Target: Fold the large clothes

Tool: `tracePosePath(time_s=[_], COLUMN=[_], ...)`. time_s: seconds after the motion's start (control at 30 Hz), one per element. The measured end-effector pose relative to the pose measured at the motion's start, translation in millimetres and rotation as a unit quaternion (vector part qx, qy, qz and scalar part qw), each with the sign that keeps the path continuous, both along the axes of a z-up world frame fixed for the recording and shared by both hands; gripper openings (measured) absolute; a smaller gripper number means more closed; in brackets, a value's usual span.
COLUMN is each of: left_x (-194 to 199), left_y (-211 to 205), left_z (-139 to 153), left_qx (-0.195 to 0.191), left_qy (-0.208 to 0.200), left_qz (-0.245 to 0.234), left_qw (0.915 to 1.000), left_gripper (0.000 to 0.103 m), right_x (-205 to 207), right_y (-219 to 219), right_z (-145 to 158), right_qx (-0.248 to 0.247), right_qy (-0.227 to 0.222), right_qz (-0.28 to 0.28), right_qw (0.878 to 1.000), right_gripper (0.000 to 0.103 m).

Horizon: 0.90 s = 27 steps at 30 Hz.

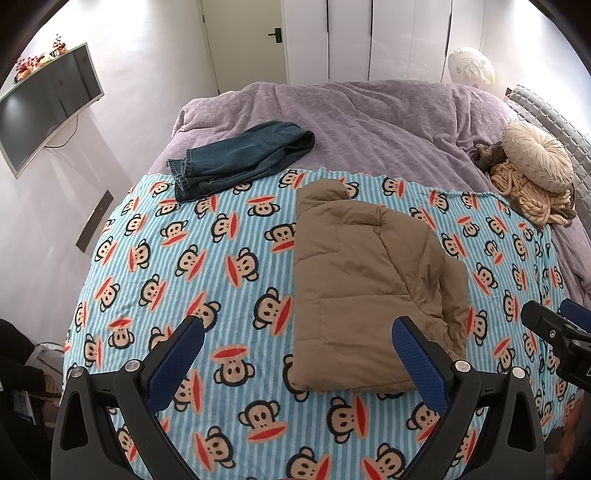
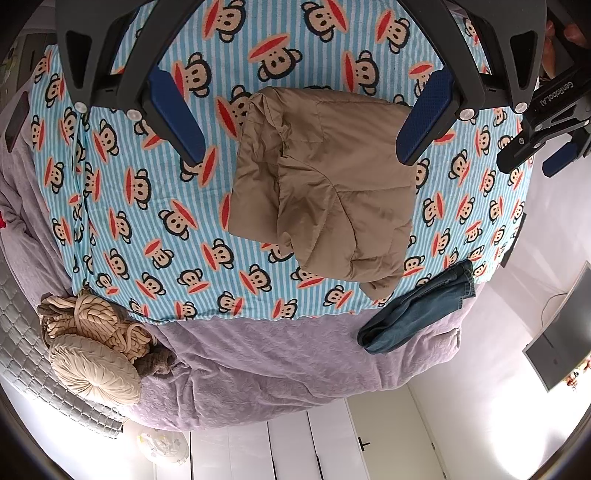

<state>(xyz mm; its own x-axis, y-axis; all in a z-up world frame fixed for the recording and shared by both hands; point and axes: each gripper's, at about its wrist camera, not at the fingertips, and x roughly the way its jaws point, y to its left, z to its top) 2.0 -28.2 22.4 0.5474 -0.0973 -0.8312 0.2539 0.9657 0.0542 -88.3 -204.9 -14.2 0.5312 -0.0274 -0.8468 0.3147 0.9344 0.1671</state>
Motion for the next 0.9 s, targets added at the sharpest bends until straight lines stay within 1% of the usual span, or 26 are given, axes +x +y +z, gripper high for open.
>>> tracePosePath(time_s=[0.2,0.63,0.9], left_x=[-0.3,-1.6,-0.3], left_y=[1.4,1.2,-2.8], left_z=[-0.3,-1.4,-1.7], left_qx=[0.004,0.000,0.002], left_qy=[-0.003,0.003,0.001], left_qz=[0.003,0.005,-0.007], left_qw=[1.0000,1.0000,1.0000], left_gripper=[0.102,0.102,0.102], right_x=[0.1,4.1,4.6], right_y=[-0.1,-2.3,-1.0], right_z=[-0.3,-1.5,-1.9], right_qx=[0.000,0.002,0.002], right_qy=[0.000,0.002,0.002], right_qz=[0.001,0.004,0.005], right_qw=[1.000,1.000,1.000], right_gripper=[0.103,0.103,0.103])
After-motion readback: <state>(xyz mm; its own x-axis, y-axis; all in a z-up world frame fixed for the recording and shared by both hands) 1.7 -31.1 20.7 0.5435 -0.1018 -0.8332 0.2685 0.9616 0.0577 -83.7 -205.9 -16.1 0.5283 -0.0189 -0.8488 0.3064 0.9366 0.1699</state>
